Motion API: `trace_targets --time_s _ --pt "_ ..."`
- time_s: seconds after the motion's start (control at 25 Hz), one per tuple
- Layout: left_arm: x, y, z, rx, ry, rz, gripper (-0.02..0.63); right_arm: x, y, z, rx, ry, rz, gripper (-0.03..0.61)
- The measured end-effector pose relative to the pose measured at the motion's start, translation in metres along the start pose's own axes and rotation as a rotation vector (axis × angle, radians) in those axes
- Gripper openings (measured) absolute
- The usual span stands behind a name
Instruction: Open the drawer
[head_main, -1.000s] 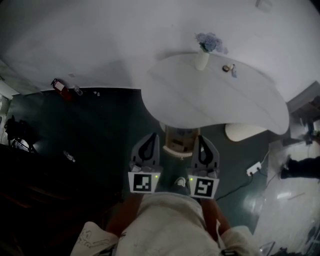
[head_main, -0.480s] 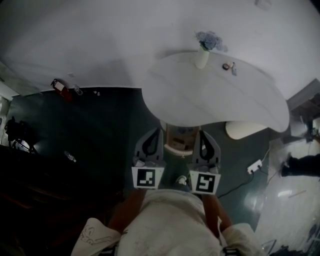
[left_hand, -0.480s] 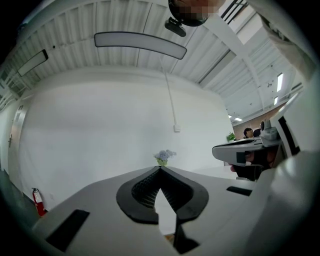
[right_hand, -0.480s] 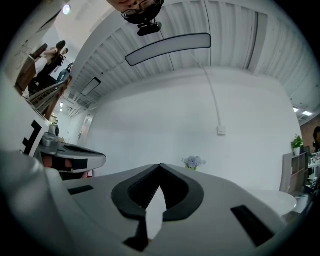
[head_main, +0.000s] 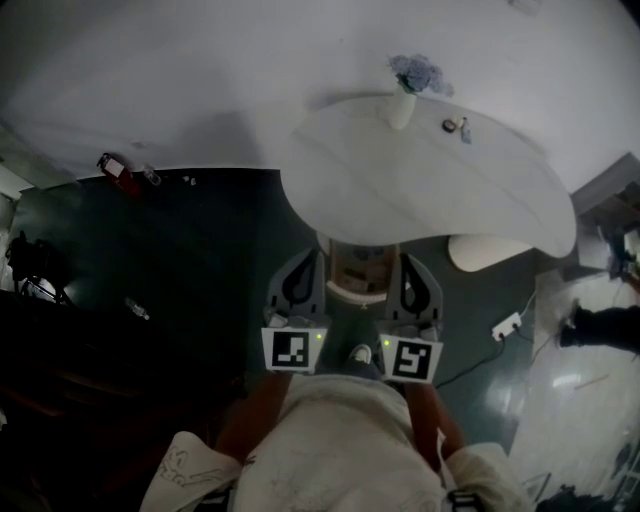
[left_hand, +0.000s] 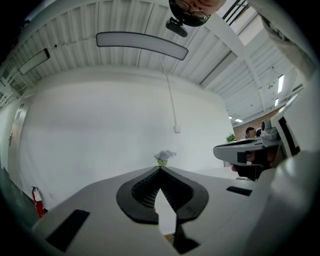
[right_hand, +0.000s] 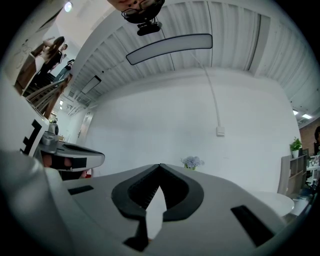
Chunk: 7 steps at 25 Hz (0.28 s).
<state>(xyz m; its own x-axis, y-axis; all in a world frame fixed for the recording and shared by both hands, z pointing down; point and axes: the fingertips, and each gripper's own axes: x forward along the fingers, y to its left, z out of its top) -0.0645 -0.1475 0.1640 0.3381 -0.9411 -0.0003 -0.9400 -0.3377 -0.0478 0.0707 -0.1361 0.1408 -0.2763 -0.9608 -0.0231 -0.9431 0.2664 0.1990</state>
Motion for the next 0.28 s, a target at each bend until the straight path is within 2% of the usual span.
trace_targets --time_s 0.28 --pt "0.0014 -0.0045 0.0034 0.0 -0.005 -0.008 0.0 -0.0003 -0.0008 0.0002 0.0 -0.004 0.0 0.006"
